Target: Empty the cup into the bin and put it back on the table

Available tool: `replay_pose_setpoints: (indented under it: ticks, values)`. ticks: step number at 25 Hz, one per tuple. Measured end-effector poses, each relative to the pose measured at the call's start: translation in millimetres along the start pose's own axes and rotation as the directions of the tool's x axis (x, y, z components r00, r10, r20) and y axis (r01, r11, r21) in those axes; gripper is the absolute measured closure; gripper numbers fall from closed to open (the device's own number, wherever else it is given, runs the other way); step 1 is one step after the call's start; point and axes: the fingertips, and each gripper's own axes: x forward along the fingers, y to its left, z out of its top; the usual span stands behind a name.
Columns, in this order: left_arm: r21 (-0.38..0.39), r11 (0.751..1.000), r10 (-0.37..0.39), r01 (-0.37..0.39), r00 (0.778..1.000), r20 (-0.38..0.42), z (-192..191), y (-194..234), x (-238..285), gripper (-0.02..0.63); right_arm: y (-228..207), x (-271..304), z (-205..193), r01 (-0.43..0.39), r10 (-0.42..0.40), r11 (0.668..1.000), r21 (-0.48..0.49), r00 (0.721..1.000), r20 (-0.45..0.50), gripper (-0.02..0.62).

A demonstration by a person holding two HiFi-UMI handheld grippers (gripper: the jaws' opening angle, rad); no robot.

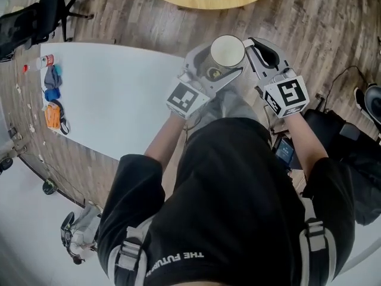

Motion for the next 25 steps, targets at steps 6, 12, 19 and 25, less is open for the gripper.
replay_pose_setpoints:
  ticks: [6, 12, 19, 25]
  values:
    - [0.084, 0.97, 0.219, -0.228, 0.97, 0.104, 45.0, 0.7, -80.7, 0.25, 80.4, 18.5, 53.2, -0.181, 0.192, 0.975, -0.133, 0.978, 0.077, 0.549]
    - [0.051, 0.755, 0.642, -0.654, 0.752, 0.147, 36.8, 22.6, -262.4, 0.25, 269.8, 88.3, 72.5, -0.593, 0.624, 0.752, -0.289, 0.781, 0.021, 0.549]
    - [0.015, 0.504, 0.852, -0.864, 0.499, 0.154, 12.9, -26.0, -444.0, 0.25, 470.6, 85.2, 53.2, -0.807, 0.832, 0.504, -0.307, 0.55, -0.079, 0.549]
    - [0.002, 0.44, 0.891, -0.898, 0.437, 0.126, -14.3, -32.4, -496.4, 0.25, 529.6, 91.5, 32.5, -0.835, 0.852, 0.423, -0.351, 0.499, -0.16, 0.549]
